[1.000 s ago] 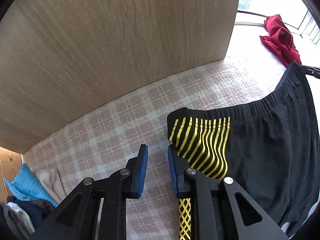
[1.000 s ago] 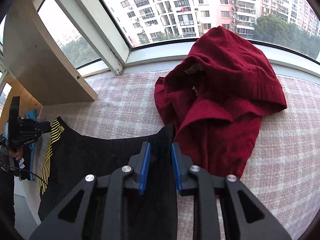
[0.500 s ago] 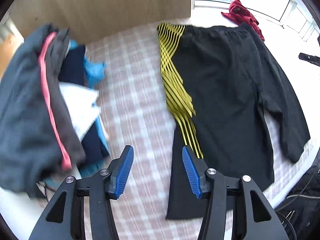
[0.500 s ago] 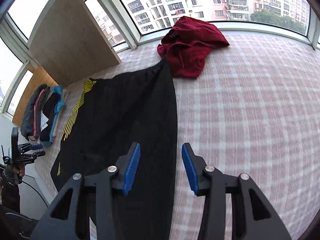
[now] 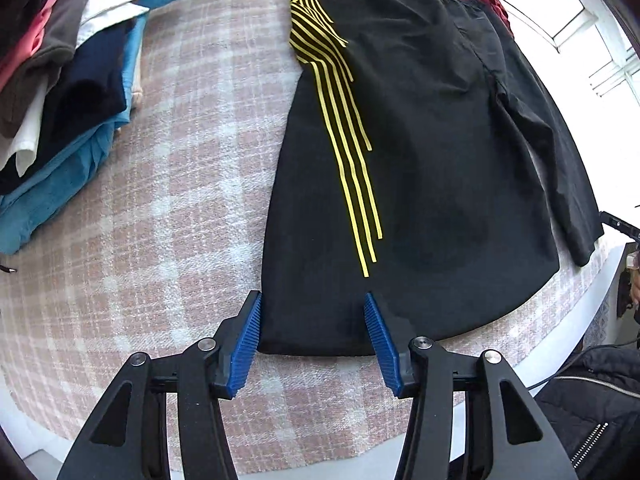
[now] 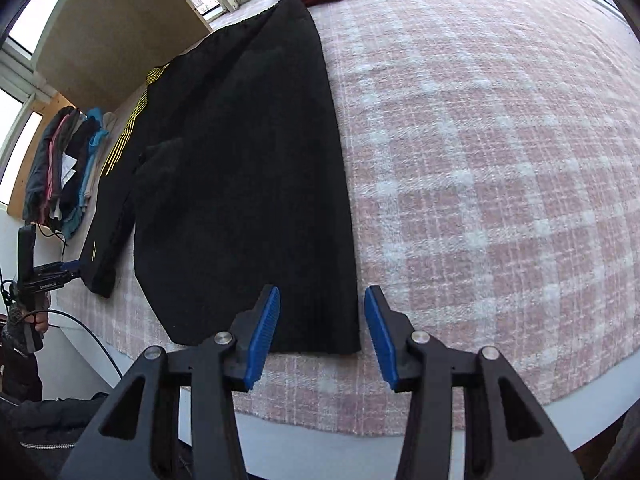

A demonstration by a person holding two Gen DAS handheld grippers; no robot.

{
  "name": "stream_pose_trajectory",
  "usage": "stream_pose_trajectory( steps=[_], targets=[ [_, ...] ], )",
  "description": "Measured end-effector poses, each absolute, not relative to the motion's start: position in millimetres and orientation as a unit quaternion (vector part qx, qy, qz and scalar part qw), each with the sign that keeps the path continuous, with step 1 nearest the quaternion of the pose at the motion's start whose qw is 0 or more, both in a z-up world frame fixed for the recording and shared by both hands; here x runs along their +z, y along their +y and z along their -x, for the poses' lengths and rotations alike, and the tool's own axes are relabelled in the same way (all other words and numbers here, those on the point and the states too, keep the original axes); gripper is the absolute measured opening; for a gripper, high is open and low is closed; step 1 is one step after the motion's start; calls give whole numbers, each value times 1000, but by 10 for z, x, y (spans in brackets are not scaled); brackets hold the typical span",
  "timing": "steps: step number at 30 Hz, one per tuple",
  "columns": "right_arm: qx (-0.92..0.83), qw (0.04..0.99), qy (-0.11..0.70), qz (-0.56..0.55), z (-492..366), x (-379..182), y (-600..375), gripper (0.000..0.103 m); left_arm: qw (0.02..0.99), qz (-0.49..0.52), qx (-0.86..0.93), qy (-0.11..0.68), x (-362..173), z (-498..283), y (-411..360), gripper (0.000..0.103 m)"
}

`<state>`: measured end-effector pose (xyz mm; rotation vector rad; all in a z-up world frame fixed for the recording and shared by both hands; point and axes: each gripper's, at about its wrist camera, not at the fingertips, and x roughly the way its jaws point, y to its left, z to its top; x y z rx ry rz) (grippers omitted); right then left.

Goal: Fold clothes

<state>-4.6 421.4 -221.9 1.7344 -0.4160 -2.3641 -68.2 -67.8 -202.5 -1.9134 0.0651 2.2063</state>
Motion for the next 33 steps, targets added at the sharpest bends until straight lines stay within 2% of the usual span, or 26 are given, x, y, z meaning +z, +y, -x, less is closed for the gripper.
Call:
stream_pose_trajectory(
  steps=[2, 3, 4, 5, 7, 8, 14, 15, 17, 18, 19, 21, 24, 25, 27, 28, 33],
  targets=[
    [-807, 87, -117, -573, 12, -2220, 4118, 46, 125, 651, 749, 18, -1999, 649, -650, 28],
    [-810, 86, -110, -570, 8, -2220, 4089, 47, 133, 651, 747, 11, -1983, 633, -647, 14],
    [-812, 86, -106, -568, 5, -2220, 4065, 47, 141, 651, 746, 2, -1967, 619, -650, 8],
    [-812, 91, -108, -566, 7, -2222, 4056, 45, 144, 651, 745, -8, -1944, 605, -663, 8],
    [-806, 107, -123, -569, 21, -2234, 4051, 7, 147, 647, 748, -17, -1874, 567, -683, 6],
    [-798, 118, -141, -575, 26, -2237, 4066, 3, 149, 644, 750, -20, -1816, 541, -693, 6],
    [-802, 150, -245, -524, 12, -1790, 4390, 3, 149, 613, 774, -49, -1196, 402, -887, 6],
    [-806, 149, -261, -510, 16, -1705, 4477, 3, 142, 607, 780, -49, -1077, 399, -941, 7],
    [-814, 112, -240, -517, 69, -1685, 4551, 4, 119, 599, 791, -20, -964, 377, -1075, 19],
    [-815, 88, -217, -529, 106, -1706, 4561, 9, 102, 598, 795, 2, -954, 373, -1129, 42],
    [-815, 65, -194, -542, 139, -1735, 4565, 12, 79, 600, 796, 28, -982, 397, -1149, 57],
    [-815, 35, -158, -556, 110, -1759, 4488, 14, 57, 609, 790, 47, -1080, 394, -1200, 57],
    [-827, 13, -126, -548, -6, -1705, 4310, 15, 80, 621, 779, 30, -1268, 315, -1209, 57],
    [-827, 49, -133, -545, -35, -1679, 4150, 16, 92, 623, 776, 26, -1317, 271, -1193, 57],
    [-813, 136, -137, -549, -63, -1688, 3737, 37, 103, 628, 770, 36, -1406, 213, -1142, 57],
    [-803, 180, -131, -552, -66, -1713, 3485, 40, 105, 631, 768, 44, -1450, 195, -1114, 57],
    [-774, 313, -29, -550, -56, -1954, 2079, 41, 100, 639, 761, 59, -1626, 218, -1138, 57]
  ],
)
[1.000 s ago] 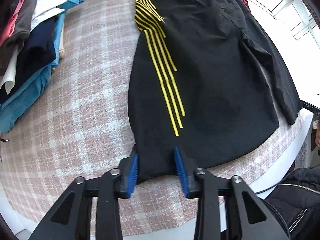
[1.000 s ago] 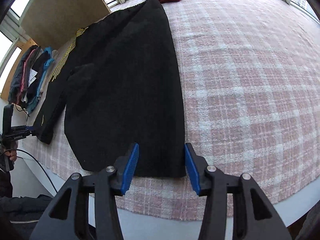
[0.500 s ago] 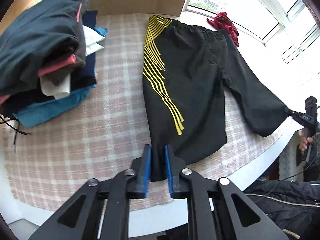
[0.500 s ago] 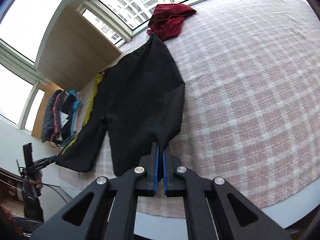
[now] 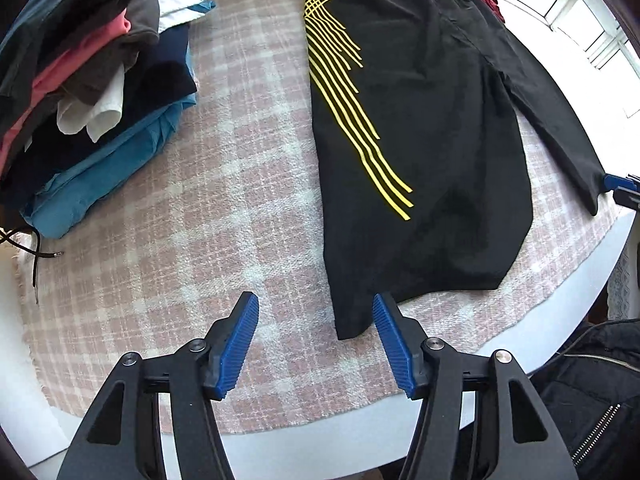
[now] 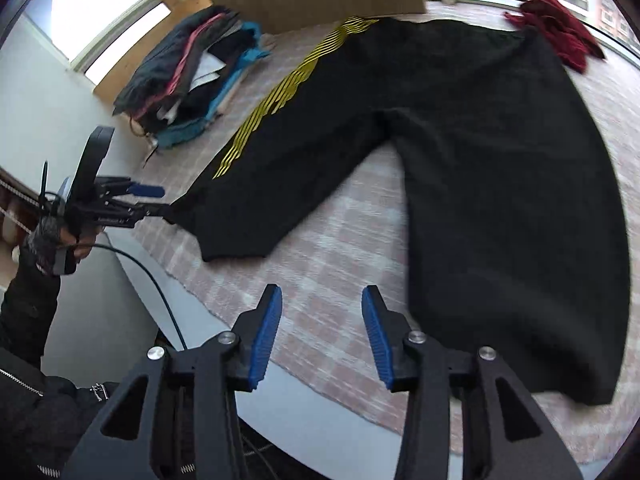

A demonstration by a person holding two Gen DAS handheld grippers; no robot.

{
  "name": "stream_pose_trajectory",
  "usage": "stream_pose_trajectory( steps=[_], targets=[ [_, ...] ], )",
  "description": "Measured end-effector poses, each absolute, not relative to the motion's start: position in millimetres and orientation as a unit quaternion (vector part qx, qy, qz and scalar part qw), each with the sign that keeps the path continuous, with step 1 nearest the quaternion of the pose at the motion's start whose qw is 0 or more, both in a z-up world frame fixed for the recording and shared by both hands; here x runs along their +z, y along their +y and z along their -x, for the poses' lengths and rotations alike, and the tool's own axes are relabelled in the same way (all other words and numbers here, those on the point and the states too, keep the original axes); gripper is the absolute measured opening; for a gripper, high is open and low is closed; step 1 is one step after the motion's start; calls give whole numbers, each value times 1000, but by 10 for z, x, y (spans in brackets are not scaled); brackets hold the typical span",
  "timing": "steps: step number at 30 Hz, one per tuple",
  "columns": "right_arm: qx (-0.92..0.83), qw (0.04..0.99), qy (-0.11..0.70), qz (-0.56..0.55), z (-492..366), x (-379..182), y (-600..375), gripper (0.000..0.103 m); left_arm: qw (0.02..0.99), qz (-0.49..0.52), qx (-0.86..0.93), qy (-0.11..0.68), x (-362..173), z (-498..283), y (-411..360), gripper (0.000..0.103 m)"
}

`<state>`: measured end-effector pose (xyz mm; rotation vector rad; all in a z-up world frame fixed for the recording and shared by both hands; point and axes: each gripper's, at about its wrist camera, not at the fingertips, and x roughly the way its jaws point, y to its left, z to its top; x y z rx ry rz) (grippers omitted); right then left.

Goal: Fold clothes

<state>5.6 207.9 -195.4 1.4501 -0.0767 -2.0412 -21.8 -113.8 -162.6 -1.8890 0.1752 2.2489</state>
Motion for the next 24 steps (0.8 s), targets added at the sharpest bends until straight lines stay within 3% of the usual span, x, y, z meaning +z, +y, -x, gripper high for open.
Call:
stream_pose_trajectory(
  steps=[9, 10, 11, 12, 14, 15, 16, 18, 20, 22, 23, 24],
  targets=[
    [-757, 357, 47, -545, -14, -2284, 1109, 41, 134, 643, 754, 28, -1743, 227, -1282, 55],
    [-757, 354, 43, -547, 9, -2299, 1092, 39, 138, 642, 754, 29, -1740, 221, -1276, 55],
    [-759, 354, 40, -545, 25, -2303, 1074, 21, 142, 642, 753, 29, -1738, 219, -1271, 54],
    [-756, 355, 34, -549, 51, -2303, 1059, 7, 146, 641, 753, 29, -1737, 216, -1266, 47],
    [-740, 370, -7, -562, 104, -2213, 1138, 7, 155, 642, 750, 32, -1715, 206, -1253, 38],
    [-731, 379, -31, -567, 132, -2160, 1187, 7, 160, 642, 749, 34, -1692, 196, -1248, 24],
    [-719, 391, -74, -570, 173, -2083, 1272, 7, 165, 642, 748, 37, -1654, 179, -1245, 17],
    [-684, 403, -177, -581, 283, -1981, 1511, 7, 172, 639, 748, 46, -1580, 146, -1244, 18],
    [-649, 404, -230, -602, 346, -1962, 1719, 10, 167, 635, 752, 60, -1514, 117, -1264, 18],
    [-682, 330, -155, -635, 329, -2004, 1832, 37, 164, 632, 755, 65, -1468, 91, -1292, 24],
    [-701, 287, -110, -643, 306, -2025, 1884, 45, 163, 631, 756, 66, -1453, 78, -1303, 25],
    [-709, 274, -93, -643, 265, -2044, 1946, 45, 159, 630, 757, 70, -1443, 63, -1304, 25]
  ],
)
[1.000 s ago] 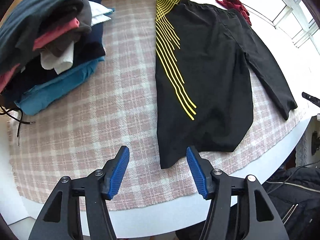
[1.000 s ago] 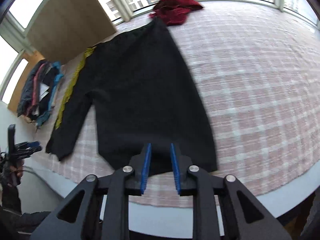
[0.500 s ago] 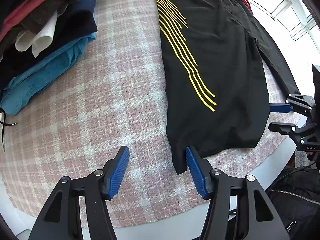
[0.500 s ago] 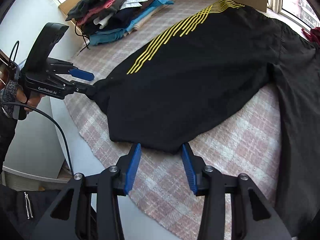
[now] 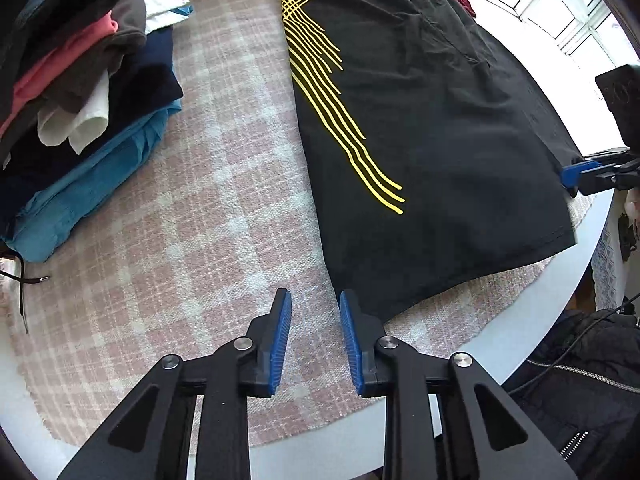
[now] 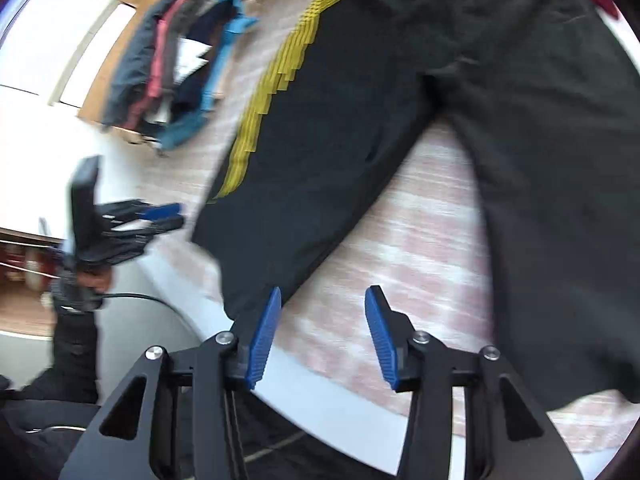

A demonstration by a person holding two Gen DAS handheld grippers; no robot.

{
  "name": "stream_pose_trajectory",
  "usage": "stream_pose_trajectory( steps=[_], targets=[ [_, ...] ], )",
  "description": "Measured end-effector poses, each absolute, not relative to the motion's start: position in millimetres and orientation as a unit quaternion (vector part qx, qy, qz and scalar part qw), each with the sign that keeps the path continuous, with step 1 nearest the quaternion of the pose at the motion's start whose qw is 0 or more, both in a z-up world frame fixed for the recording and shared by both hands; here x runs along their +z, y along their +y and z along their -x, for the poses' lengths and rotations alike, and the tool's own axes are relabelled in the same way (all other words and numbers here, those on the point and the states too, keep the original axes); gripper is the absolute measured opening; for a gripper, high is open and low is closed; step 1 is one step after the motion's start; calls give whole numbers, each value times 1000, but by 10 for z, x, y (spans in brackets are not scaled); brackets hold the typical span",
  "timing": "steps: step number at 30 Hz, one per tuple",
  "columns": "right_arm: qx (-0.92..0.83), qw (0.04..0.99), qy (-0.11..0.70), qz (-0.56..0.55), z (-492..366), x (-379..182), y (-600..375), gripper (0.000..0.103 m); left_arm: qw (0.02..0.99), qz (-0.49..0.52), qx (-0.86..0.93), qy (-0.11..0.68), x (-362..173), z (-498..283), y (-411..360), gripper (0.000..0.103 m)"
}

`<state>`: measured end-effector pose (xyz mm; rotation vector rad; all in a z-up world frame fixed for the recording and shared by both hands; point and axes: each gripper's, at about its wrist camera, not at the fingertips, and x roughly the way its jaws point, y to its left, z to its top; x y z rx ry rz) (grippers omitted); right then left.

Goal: Fold clothes

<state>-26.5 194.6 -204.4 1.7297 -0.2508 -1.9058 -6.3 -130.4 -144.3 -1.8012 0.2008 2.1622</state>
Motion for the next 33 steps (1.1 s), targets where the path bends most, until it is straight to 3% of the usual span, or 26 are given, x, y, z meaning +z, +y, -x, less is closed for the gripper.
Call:
stream_pose_trajectory(
  steps=[5, 10, 14, 18, 21, 30, 31, 32, 33],
  targets=[
    [-751, 216, -172, -600, 48, -1907, 2743, 44, 163, 613, 768, 91, -1281, -73, -1123, 25],
    [-822, 46, -179, -539, -137, -1709, 3866, 44, 226, 583, 773, 103, -1048, -218, -536, 25],
    [-812, 5, -189, -553, -137, -1852, 4467, 44, 290, 568, 764, 101, -1049, -117, 229, 28],
    [-794, 35, -157, -586, -88, -2100, 4618, 45, 350, 563, 741, 111, -1086, -170, 1047, 29],
    [-785, 65, -147, -598, -69, -2223, 4674, 45, 389, 568, 717, 106, -1188, -189, 1561, 37],
    [-771, 174, -135, -597, 179, -2306, 4746, 44, 340, 609, 714, 69, -1588, 165, 2223, 35],
    [-767, 187, -137, -599, 214, -2303, 4750, 43, 338, 609, 715, 58, -1601, 182, 2237, 34],
    [-762, 200, -140, -600, 250, -2300, 4753, 25, 340, 609, 715, 46, -1599, 190, 2246, 31],
    [-757, 213, -142, -601, 285, -2296, 4757, 4, 344, 610, 713, 33, -1584, 194, 2253, 19]
  ],
)
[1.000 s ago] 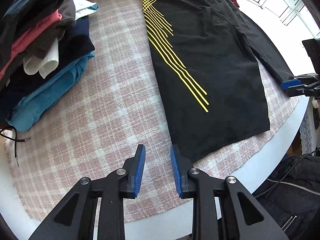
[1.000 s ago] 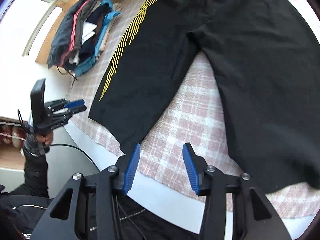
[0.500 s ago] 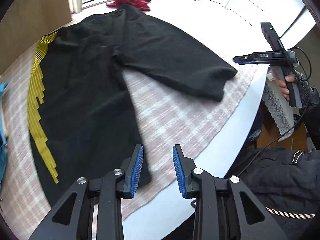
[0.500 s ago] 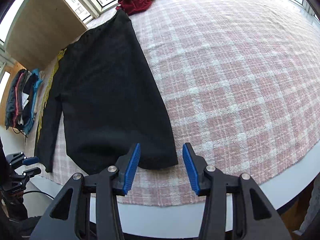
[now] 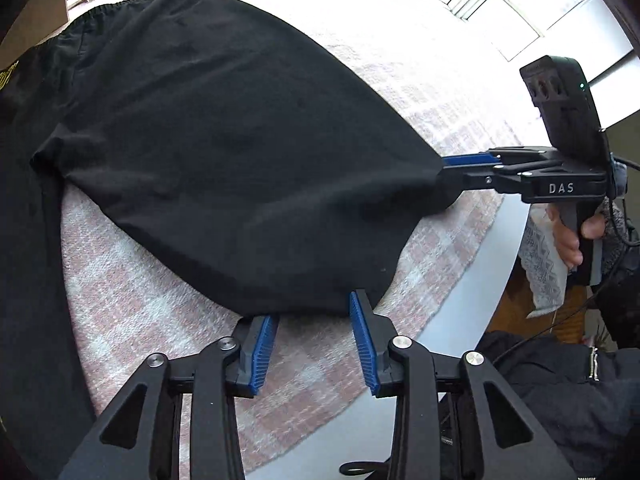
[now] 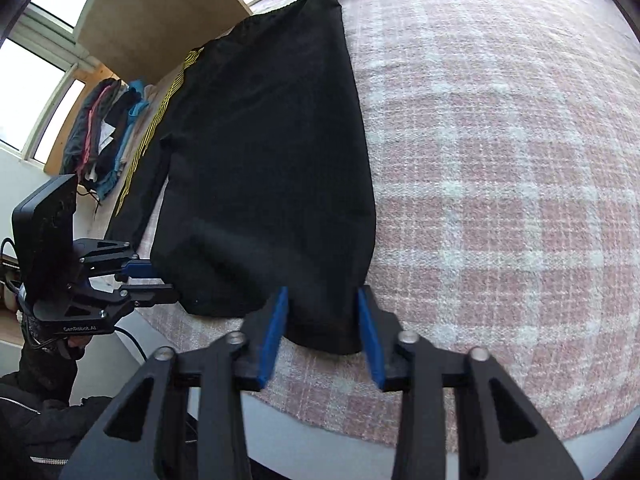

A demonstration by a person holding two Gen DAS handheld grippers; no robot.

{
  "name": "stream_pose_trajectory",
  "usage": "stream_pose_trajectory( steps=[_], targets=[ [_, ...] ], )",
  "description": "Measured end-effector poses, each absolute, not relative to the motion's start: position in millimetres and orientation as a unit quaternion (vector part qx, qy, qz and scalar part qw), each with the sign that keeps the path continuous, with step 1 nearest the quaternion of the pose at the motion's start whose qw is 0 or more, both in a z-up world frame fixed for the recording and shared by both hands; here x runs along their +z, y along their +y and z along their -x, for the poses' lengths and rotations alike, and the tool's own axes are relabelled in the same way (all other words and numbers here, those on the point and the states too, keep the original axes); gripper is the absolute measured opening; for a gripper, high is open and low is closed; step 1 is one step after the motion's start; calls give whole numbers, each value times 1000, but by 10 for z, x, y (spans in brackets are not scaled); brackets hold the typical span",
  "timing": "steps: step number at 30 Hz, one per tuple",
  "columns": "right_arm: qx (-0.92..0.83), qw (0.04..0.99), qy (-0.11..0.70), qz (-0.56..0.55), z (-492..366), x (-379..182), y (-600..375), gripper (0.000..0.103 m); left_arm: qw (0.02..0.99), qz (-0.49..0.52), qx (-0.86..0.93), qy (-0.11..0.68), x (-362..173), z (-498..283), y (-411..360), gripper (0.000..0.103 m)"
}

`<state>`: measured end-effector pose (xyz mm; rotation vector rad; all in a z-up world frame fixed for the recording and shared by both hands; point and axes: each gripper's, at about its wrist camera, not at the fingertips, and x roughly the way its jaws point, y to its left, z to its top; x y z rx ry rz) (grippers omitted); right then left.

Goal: Fold clothes

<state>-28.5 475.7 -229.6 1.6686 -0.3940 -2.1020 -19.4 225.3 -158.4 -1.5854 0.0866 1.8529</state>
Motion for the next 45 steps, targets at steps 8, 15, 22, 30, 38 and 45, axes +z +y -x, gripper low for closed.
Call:
stream_pose_trajectory(
  steps=[8, 15, 22, 30, 38, 45],
  targets=[
    [-744, 283, -223, -563, 285, -1740, 5060, 4, 345, 607, 716, -32, -987, 136, 1920, 17],
    [-762, 219, -65, -606, 165, -1839, 4988, 49, 257, 626, 734, 45, -1025, 50, 1786, 40],
    [-793, 162, -125, -574, 256, -1709, 5514, 49, 336, 573, 741, 95, -990, 65, 2851, 40],
    [-812, 135, -136, -551, 463, -1452, 6007, 49, 365, 574, 712, 172, -1433, 20, 4049, 42],
    [-814, 154, -118, -548, 865, -1392, 6044, 49, 337, 583, 718, 177, -1562, 65, 4203, 40],
    [-811, 221, -100, -533, 1577, -1291, 5618, 49, 335, 603, 715, 117, -1535, 229, 4034, 2]
  ],
)
